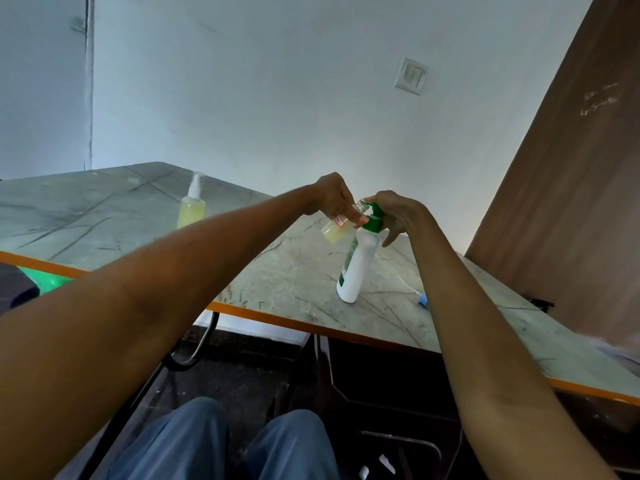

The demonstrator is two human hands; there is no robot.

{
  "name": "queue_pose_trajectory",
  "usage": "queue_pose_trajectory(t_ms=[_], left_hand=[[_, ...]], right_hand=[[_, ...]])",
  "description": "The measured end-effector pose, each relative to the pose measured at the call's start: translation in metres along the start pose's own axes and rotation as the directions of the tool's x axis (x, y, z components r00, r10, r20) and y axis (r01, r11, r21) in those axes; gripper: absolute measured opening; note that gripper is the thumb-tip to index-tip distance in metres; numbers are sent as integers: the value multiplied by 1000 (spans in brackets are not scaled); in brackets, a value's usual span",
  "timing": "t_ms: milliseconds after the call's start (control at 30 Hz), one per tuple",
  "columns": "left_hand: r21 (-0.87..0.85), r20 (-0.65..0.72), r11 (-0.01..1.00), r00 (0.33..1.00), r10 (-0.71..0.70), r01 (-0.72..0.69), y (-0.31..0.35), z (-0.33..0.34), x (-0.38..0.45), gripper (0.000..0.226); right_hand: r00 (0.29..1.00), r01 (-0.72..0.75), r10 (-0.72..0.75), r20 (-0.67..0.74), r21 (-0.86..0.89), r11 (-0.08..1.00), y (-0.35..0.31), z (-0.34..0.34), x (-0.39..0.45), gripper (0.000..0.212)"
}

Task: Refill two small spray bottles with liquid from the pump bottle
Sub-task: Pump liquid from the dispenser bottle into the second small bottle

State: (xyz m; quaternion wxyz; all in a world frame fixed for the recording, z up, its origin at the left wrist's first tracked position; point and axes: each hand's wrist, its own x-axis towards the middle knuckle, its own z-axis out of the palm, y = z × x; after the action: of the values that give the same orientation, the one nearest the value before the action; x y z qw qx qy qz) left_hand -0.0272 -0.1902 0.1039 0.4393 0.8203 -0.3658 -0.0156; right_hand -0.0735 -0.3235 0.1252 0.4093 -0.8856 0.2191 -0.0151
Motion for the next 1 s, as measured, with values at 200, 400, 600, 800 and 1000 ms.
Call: queue_pose_trajectory(t_ms=[200,400,600,800,1000], left_hand=[[20,-5,1000,1000,11,-11,4,-3,1,43],[56,4,998,1000,11,-11,1,0,0,43],[31,-24,999,1000,5,-4,0,1,-2,44],[45,-41,999,999,5,-3,3,-1,0,45],[61,-24,998,1000,9,-8,1,1,-2,44]], right_hand=[[1000,-13,13,-16,1,1000,-3,-3,-2,37],[1000,-9,10,-3,10,1000,3,3,-2,42],[1000,3,-3,-1,42,999,1,3,-5,41],[1000,-20,20,-3,31,999,-3,-1,-6,40],[998,-20,9,69,157,987,9,2,5,41]])
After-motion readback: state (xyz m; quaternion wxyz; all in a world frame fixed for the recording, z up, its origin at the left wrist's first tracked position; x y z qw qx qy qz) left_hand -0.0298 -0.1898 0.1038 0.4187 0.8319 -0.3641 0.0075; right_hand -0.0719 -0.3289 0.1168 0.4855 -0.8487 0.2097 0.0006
